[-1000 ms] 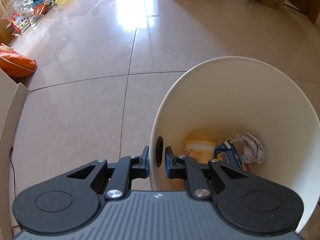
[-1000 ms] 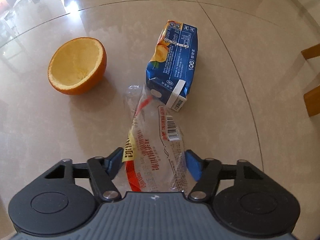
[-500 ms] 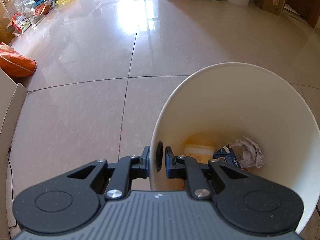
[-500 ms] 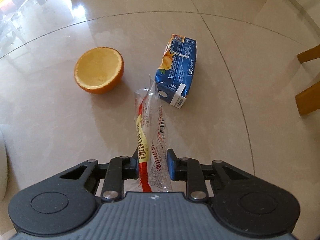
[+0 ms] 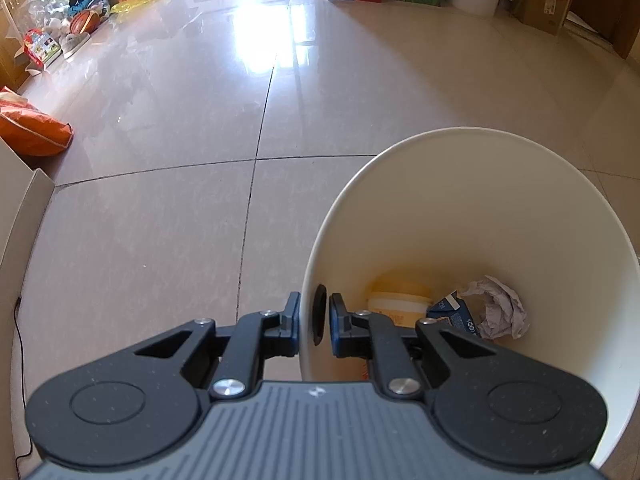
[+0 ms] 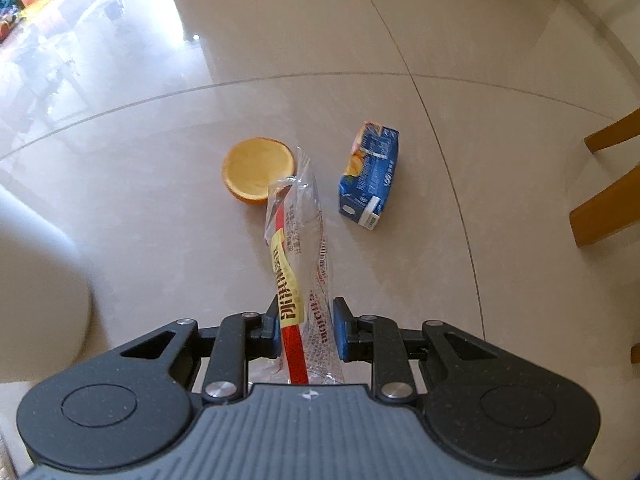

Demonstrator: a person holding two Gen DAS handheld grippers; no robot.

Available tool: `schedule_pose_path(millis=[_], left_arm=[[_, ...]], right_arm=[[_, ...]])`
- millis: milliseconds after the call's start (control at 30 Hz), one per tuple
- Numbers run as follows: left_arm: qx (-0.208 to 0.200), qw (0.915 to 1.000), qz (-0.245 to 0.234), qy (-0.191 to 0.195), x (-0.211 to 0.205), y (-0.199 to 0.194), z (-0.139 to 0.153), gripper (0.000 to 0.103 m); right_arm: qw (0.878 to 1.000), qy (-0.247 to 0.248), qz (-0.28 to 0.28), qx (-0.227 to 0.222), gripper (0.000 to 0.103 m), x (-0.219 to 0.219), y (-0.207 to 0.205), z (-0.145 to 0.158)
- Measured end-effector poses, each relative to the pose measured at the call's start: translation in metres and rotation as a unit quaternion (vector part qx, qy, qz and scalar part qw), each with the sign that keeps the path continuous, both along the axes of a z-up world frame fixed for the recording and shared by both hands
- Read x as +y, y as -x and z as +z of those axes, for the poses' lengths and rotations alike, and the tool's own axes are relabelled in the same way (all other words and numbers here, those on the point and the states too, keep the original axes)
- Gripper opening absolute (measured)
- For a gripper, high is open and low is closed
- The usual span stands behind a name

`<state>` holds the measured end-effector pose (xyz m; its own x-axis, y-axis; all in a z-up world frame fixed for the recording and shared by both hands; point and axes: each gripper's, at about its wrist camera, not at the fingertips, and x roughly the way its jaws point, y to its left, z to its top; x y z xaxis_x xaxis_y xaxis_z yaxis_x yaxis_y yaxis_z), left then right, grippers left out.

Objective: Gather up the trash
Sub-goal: 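Carry the wrapper over the bin and release it with the right tool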

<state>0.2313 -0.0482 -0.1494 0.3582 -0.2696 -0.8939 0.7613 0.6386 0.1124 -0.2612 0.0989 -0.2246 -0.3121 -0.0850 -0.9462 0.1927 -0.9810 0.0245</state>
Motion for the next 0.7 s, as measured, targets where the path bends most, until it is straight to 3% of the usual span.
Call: schedule_pose_path(millis=[367,700], left_arm=[[-0.004,1.0,-0.005,0.001,0.002,0.001,-0.002,0.012],[0.002,1.0,-0.005,0.007,0.006,-0.005,0.002,0.012]], right_arm=[[0.995,0.048,0.084,0.002,0.028,-0.053,-0.033,0.091],[0.966,0.105,0.233,0.044,0.029,-0.162,-0.062,0.171]])
